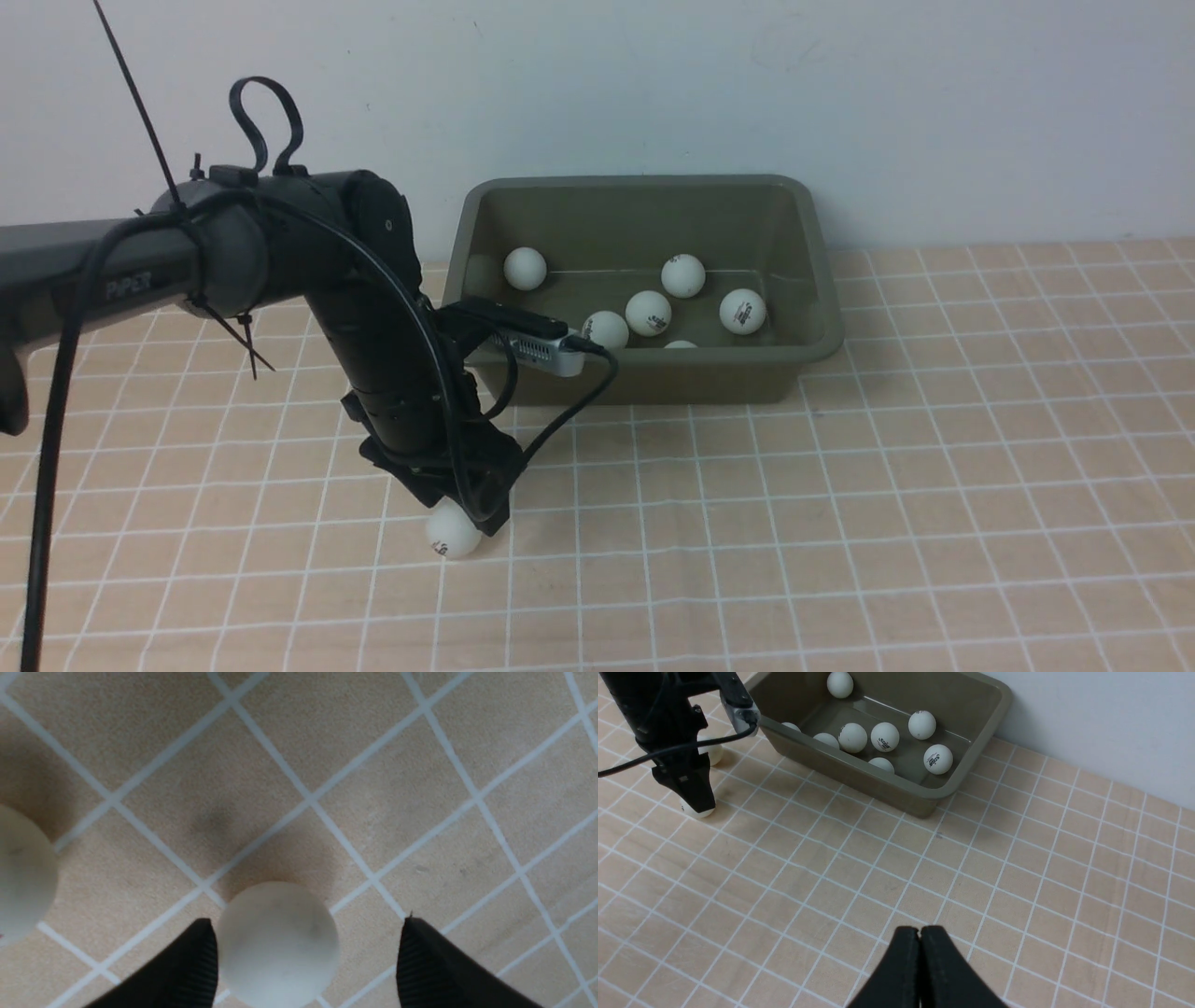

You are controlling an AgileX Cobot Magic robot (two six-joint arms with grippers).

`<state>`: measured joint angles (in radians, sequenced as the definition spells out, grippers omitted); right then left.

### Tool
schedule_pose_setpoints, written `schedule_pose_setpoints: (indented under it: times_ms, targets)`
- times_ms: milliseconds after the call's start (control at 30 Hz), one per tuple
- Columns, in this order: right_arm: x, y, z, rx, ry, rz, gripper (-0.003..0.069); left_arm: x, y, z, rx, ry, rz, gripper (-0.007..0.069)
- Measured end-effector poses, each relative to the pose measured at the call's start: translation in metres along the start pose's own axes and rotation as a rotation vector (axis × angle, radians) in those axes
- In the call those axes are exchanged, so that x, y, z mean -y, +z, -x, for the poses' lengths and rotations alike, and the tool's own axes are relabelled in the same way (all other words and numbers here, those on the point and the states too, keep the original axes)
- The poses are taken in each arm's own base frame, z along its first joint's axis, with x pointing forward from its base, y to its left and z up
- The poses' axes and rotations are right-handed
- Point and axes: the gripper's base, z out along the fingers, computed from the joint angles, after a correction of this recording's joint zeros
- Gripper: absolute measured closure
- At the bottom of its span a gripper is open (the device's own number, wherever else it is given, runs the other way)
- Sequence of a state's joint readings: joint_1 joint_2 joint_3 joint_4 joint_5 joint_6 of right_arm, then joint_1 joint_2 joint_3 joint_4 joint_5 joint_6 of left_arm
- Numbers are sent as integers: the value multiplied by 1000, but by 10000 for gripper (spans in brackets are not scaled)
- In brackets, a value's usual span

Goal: Put the table tennis balls into the box on the light coffee tablecloth.
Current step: 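Reach for and grasp a ping pong ball on the table beside the basket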

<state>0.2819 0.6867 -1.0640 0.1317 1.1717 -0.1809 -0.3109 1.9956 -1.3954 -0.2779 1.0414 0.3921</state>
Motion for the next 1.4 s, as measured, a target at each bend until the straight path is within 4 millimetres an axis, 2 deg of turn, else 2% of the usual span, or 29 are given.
schedule_pose_setpoints:
  times_ms: [1100,1400]
  targets:
    - [0,0,2,19,1,-2,677,-3,1,-1,-12,0,39,199]
    - [0,0,2,19,1,-2,677,-8,23,-3,-92,-13,16,199]
